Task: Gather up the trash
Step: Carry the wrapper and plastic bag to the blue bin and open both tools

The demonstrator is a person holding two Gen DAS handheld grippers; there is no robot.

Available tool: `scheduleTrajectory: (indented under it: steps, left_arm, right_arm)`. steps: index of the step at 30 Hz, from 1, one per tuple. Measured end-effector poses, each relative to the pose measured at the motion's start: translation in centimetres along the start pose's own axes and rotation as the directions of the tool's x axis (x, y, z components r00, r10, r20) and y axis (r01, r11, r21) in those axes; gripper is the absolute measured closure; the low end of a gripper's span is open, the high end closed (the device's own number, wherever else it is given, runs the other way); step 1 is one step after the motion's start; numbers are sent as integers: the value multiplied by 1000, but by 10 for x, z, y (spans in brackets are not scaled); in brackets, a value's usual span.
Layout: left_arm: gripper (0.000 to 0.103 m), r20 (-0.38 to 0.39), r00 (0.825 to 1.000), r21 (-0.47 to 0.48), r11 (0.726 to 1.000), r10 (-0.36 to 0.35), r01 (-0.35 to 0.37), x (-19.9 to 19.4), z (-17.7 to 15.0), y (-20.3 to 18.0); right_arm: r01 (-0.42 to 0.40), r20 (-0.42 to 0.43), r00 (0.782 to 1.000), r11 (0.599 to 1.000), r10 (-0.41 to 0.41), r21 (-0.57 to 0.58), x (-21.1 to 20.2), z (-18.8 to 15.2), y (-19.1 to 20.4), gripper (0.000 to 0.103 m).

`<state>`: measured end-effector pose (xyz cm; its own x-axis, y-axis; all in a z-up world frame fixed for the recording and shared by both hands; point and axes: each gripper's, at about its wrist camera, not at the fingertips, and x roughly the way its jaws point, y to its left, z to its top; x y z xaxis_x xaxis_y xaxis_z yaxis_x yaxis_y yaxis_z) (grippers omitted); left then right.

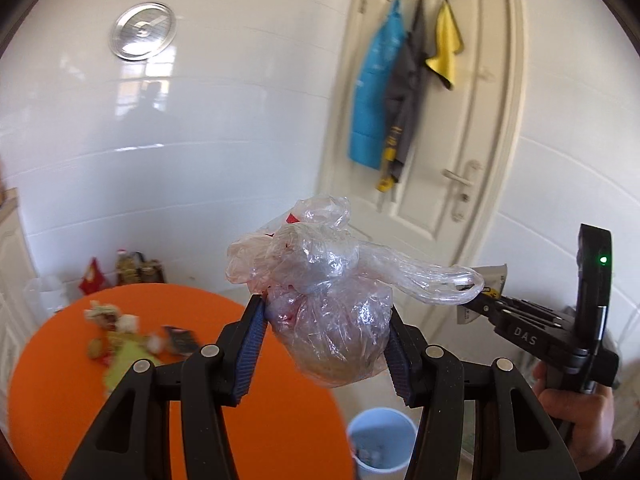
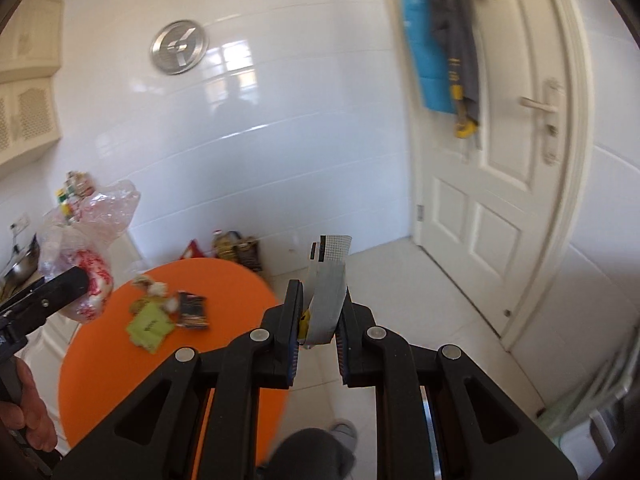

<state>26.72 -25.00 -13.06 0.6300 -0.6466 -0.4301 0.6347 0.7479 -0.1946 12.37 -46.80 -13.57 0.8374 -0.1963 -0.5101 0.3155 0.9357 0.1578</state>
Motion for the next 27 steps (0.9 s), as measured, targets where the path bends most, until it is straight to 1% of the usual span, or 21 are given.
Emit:
scheduleTrajectory:
  steps: [2, 4, 5, 8, 10, 12, 16, 19, 21, 23, 27]
  left_arm:
    - [52, -44, 997, 9, 998, -59, 59, 16, -6, -12]
    - [52, -103, 988, 17, 993, -116, 118, 34, -17, -28]
    - [52, -130, 982, 20, 990, -137, 141, 42, -23, -35]
    - [52, -223, 955, 27, 978, -197, 208, 69, -44, -58]
    - [52, -290, 931, 30, 970, -223, 242, 87, -62, -73]
    - [52, -344, 912, 39, 967, -225, 253, 104, -77, -82]
    - [52, -463, 853, 18, 959, -242, 282, 136, -108, -93]
    - [52, -527, 817, 16, 959, -233, 284, 152, -129, -99]
    - [52, -570, 789, 6, 959, -230, 283, 159, -145, -104]
    - [52, -604, 764, -1, 959, -227, 285, 169, -147, -107]
    - [52, -662, 717, -8, 958, -219, 285, 178, -169, -115]
  right_arm:
    - [65, -16, 998, 997, -64, 44, -4, -9, -33, 89]
    - [118, -48, 992, 990, -114, 83, -3, -20, -62, 89]
    - [133, -61, 990, 986, -128, 98, -3, -24, -75, 89]
    - [192, -125, 977, 971, -174, 144, 4, -46, -111, 89]
    - [226, -172, 965, 959, -197, 171, 13, -63, -134, 88]
    - [250, -213, 954, 949, -209, 189, 23, -76, -151, 88]
    - [278, -294, 934, 929, -203, 243, 48, -104, -182, 88]
    - [298, -353, 916, 913, -192, 278, 67, -123, -203, 88]
    - [307, -383, 905, 906, -184, 292, 79, -133, -214, 88]
    - [317, -423, 890, 899, -172, 301, 93, -144, -226, 88]
    - [333, -473, 867, 888, -156, 318, 117, -157, -244, 88]
